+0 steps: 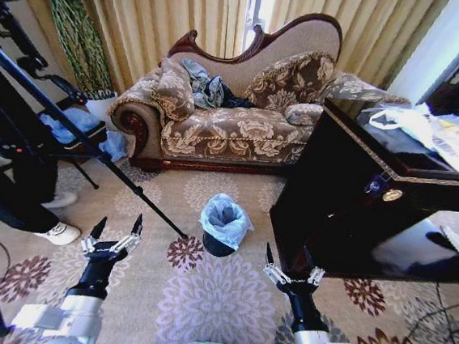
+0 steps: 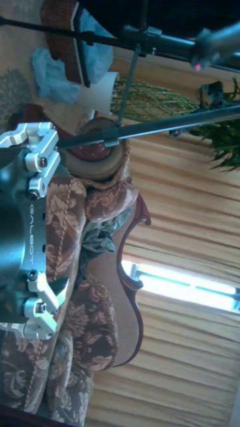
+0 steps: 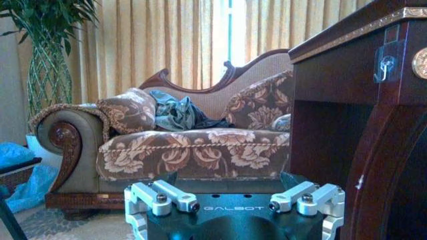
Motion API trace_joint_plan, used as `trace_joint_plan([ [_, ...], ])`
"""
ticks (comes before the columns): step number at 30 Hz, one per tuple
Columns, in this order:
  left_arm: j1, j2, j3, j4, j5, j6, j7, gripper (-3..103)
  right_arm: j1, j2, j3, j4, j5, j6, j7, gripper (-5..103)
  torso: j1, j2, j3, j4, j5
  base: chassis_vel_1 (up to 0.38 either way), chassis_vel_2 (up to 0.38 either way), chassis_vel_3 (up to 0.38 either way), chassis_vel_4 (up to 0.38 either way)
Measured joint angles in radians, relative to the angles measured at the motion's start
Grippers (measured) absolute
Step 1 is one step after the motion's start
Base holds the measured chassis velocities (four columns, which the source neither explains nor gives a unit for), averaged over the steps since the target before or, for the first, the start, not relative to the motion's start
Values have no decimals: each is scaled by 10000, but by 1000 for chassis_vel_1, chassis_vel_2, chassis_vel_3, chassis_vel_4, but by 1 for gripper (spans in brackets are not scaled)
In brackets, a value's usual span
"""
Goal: Place a garbage bag over the trash bin.
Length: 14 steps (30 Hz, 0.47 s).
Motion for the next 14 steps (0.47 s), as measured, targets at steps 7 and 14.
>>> trace_joint_plan([
  [7, 0, 0, 0, 0, 0, 0, 0, 100, 0, 0, 0, 0, 0, 0, 0, 100, 0, 0, 0, 0, 0, 0, 0, 0, 0],
  [14, 0, 0, 0, 0, 0, 0, 0, 100, 0, 0, 0, 0, 0, 0, 0, 100, 0, 0, 0, 0, 0, 0, 0, 0, 0],
])
